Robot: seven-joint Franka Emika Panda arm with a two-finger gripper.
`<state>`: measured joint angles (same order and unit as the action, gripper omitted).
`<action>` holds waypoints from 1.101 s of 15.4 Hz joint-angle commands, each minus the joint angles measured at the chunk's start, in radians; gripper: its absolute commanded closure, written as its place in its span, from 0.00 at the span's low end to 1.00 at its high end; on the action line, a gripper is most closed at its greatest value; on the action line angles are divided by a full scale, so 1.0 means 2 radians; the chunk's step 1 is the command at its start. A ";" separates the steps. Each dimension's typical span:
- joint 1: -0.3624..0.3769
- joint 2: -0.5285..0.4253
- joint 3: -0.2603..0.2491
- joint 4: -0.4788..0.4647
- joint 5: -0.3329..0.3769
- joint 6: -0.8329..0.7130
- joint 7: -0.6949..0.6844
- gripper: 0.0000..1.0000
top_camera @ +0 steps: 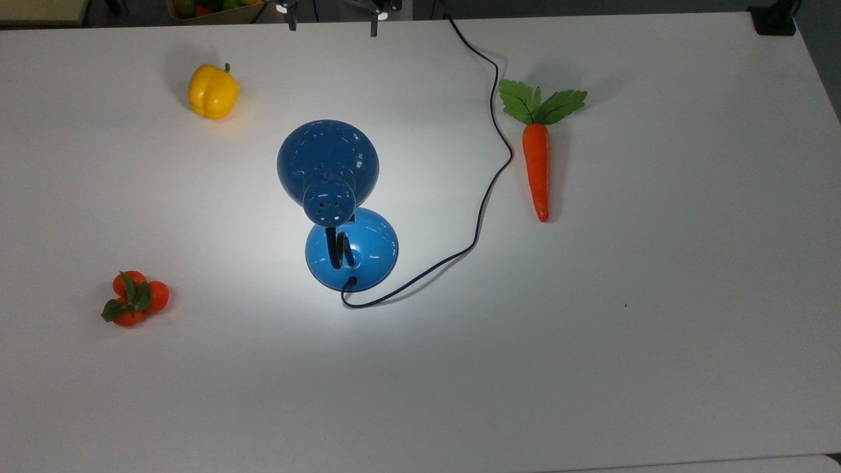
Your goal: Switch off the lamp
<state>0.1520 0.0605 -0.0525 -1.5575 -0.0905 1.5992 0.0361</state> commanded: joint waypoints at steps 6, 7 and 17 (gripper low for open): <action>0.001 -0.010 -0.012 0.004 0.012 -0.010 -0.005 0.00; 0.001 -0.010 -0.012 0.004 0.012 -0.010 -0.005 0.00; 0.001 -0.010 -0.012 0.004 0.011 -0.010 -0.010 0.10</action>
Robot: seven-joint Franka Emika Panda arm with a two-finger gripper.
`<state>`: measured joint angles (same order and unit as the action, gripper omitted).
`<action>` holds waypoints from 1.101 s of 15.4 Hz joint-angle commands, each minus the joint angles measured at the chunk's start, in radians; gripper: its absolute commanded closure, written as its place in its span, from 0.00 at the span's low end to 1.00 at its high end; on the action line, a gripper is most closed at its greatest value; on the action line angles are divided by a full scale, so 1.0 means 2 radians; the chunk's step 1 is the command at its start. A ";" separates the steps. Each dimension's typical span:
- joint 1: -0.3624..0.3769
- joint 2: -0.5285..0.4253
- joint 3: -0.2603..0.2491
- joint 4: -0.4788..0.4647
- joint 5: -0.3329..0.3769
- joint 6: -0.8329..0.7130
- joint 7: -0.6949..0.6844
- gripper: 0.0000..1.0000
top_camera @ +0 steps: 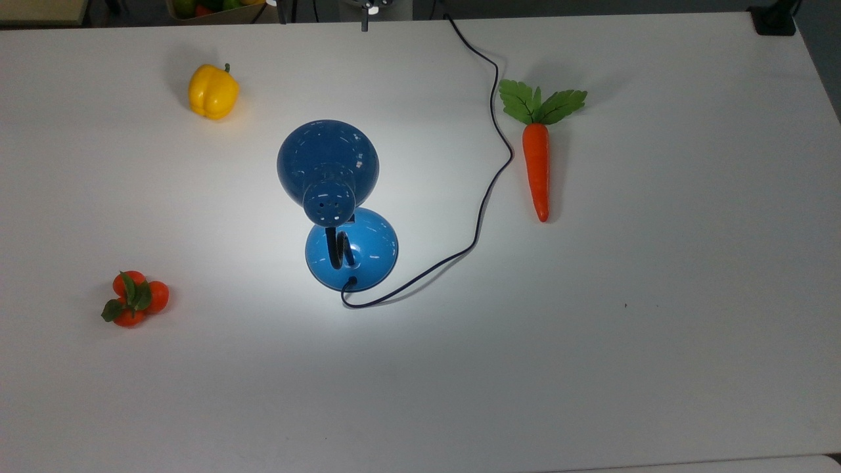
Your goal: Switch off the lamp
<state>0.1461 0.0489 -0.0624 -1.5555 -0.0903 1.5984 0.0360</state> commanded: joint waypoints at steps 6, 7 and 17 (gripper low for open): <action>0.004 -0.002 -0.006 0.002 0.012 -0.012 -0.017 1.00; 0.004 -0.002 -0.007 0.002 0.012 -0.012 -0.017 1.00; -0.008 -0.004 -0.006 -0.032 0.012 0.014 -0.018 1.00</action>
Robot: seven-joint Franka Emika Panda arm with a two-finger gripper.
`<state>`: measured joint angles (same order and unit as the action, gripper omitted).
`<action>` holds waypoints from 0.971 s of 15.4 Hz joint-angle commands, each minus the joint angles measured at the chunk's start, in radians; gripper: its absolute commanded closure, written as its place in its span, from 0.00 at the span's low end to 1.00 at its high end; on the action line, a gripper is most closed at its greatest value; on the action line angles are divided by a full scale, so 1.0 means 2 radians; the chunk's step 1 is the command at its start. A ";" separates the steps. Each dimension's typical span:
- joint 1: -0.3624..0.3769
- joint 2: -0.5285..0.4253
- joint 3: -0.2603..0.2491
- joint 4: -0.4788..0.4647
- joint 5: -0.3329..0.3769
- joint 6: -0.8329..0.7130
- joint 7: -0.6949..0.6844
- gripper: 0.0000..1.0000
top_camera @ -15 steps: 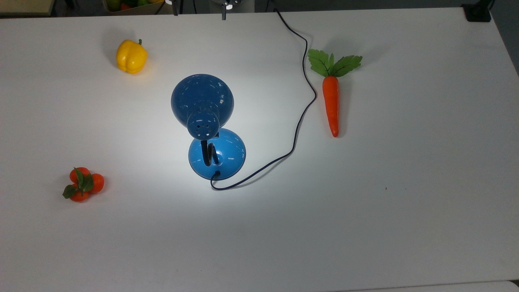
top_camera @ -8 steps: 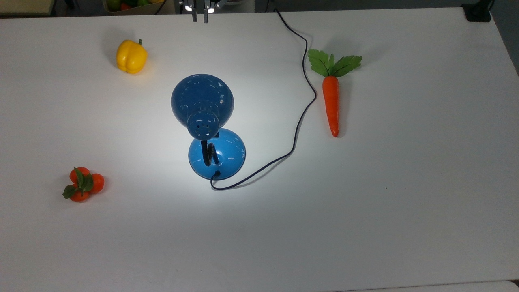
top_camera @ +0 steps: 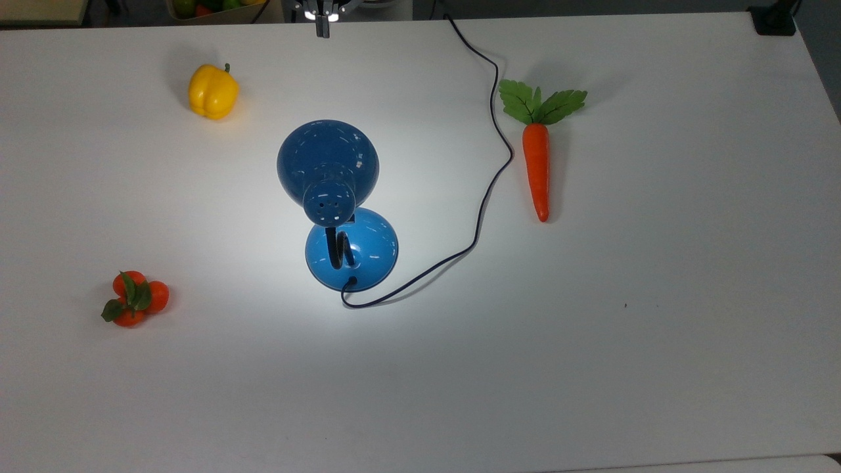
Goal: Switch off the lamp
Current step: 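Move the gripper over the lamp shade toward the lamp base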
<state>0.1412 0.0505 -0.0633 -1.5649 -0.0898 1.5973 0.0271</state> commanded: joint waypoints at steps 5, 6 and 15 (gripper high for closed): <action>-0.014 -0.015 -0.006 -0.106 0.012 0.097 -0.007 1.00; -0.017 -0.015 -0.005 -0.115 0.012 0.112 -0.007 1.00; -0.019 0.001 -0.005 -0.239 0.011 0.303 -0.007 1.00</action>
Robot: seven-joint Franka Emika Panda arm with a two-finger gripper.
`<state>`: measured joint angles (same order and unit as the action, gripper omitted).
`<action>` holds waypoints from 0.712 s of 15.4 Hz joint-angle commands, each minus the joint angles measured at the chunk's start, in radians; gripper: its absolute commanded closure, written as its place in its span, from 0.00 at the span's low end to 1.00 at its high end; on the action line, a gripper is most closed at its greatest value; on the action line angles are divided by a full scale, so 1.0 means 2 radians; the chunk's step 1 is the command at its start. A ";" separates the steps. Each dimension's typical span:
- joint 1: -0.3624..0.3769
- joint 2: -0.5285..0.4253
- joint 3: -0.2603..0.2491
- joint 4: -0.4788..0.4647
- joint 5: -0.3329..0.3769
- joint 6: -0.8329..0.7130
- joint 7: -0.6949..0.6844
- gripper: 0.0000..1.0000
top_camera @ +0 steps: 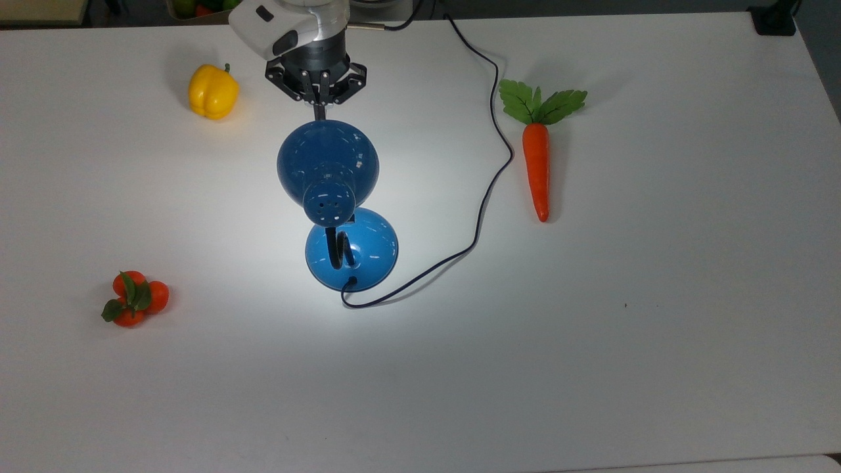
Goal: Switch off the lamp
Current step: 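Move the gripper over the lamp shade toward the lamp base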
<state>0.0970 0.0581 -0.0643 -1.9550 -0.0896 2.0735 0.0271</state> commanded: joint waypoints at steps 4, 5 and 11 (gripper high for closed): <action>0.004 0.028 -0.004 -0.057 0.011 0.141 -0.007 1.00; 0.003 0.035 -0.003 -0.057 0.011 0.155 -0.007 1.00; 0.005 0.087 -0.002 -0.055 0.010 0.249 -0.009 1.00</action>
<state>0.0975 0.1934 -0.0642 -2.0608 -0.0896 2.4886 0.0271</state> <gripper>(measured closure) 0.991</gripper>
